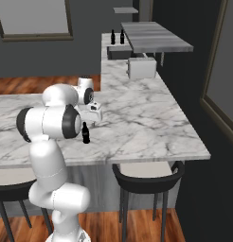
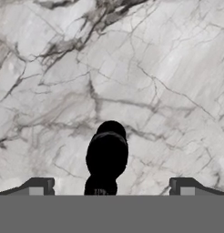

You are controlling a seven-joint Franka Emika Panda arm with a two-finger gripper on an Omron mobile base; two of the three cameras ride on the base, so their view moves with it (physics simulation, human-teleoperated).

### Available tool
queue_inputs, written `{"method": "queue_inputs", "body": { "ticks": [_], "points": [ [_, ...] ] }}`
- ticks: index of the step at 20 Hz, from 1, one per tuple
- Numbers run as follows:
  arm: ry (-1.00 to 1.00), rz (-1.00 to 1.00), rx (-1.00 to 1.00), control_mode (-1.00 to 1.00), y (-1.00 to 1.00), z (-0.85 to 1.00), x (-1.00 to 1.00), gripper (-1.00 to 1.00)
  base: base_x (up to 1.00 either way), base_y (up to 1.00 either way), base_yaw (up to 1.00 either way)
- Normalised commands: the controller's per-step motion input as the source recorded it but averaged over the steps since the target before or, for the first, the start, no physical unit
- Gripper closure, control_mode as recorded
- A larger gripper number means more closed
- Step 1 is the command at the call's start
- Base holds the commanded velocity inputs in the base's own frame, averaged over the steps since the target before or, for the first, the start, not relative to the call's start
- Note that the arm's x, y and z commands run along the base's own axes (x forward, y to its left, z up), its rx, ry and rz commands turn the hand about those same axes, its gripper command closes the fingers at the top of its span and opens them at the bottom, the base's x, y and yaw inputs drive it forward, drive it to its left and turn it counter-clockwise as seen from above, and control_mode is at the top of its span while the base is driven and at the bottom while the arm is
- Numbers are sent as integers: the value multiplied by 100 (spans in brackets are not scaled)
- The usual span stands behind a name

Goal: Place the large bottle from the dining counter next to the other large bottle outside the sink, and place the small bottle from the dining counter next to the other small bottle inside the sink.

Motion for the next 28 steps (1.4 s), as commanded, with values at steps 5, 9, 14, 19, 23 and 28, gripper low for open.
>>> {"method": "queue_inputs", "body": {
  "ticks": [5,9,14,19,23,28],
  "points": [
    [0,0,0,-100,0,-17,1,-100,0,0,0],
    [0,0,0,-100,6,-2,0,-100,0,0,0],
    [0,0,0,-100,16,0,0,-100,0,0,0],
    [0,0,0,-100,0,0,0,-100,0,0,0],
    [0,-4,0,-100,-7,-25,1,-100,0,0,0],
    [0,-1,0,-100,-16,-20,0,-100,0,0,0]
  ]
}}
